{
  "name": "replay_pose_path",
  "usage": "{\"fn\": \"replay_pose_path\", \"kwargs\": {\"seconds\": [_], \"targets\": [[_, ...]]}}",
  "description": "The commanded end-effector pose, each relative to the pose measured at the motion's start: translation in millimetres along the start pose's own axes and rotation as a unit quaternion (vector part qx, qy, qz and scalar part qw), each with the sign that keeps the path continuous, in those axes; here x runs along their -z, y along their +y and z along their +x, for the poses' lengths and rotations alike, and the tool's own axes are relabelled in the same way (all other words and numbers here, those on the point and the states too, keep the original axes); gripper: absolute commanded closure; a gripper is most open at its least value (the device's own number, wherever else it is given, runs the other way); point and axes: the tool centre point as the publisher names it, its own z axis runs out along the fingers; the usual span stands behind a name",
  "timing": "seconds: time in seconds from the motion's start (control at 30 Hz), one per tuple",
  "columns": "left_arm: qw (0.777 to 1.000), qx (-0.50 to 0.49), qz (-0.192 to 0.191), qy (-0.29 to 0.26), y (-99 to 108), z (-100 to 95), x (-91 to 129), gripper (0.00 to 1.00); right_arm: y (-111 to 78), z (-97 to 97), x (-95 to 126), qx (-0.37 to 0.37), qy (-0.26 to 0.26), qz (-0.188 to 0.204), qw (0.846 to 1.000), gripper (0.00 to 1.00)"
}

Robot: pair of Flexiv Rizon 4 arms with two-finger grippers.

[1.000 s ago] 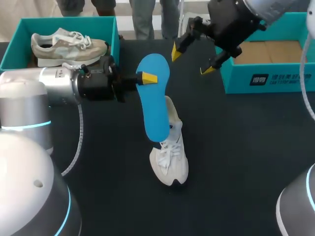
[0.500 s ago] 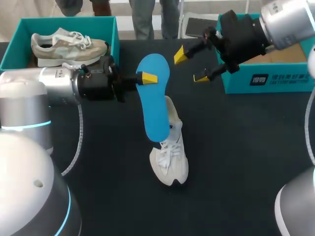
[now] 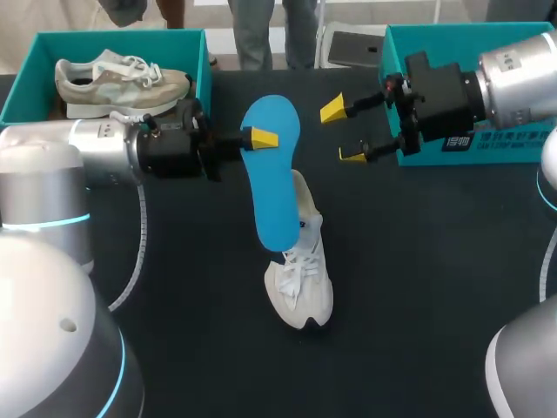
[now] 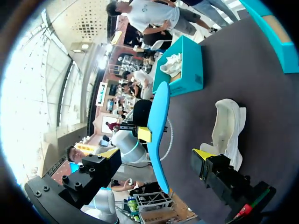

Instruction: Take the shoe out of the shoebox, open the shoe tongue, remove and reinsert the insole, then place the shoe into the shoebox

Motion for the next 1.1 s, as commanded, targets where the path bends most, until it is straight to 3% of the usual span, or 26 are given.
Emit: {"fn": "replay_pose_path", "kwargs": {"seconds": [0.03,0.23,0.53,0.67,0.8,0.87,0.93,1.1], "targets": [[1.000,0.000,0.000,0.001,-0.1,-0.9,-0.4,1.00,-0.4,-4.5,-2.2,-0.001,0.013,0.002,1.000,0.00],[1.000,0.000,0.000,0.001,-0.1,-0.9,-0.4,1.00,2.2,-6.5,-1.6,-0.020,0.040,-0.001,0.999,0.00],[1.000,0.000,0.000,0.001,-0.1,-0.9,-0.4,1.00,2.2,-6.5,-1.6,-0.020,0.040,-0.001,0.999,0.00],[0.995,-0.087,-0.035,0.040,-4.1,0.2,1.0,1.00,2.2,-6.5,-1.6,-0.020,0.040,-0.001,0.999,0.00],[0.976,-0.206,-0.050,0.049,-13.0,2.2,2.3,1.00,2.2,-6.5,-1.6,-0.020,0.040,-0.001,0.999,0.00],[0.955,-0.287,-0.056,0.057,-17.2,4.5,4.0,1.00,2.2,-6.5,-1.6,-0.020,0.040,-0.001,0.999,0.00],[0.942,-0.324,-0.035,0.076,-22.8,8.8,4.2,1.00,2.2,-6.5,-1.6,-0.020,0.040,-0.001,0.999,0.00],[0.913,-0.397,-0.032,0.091,-27.4,24.8,4.6,1.00,2.2,-6.5,-1.6,-0.020,0.040,-0.001,0.999,0.00]]}}
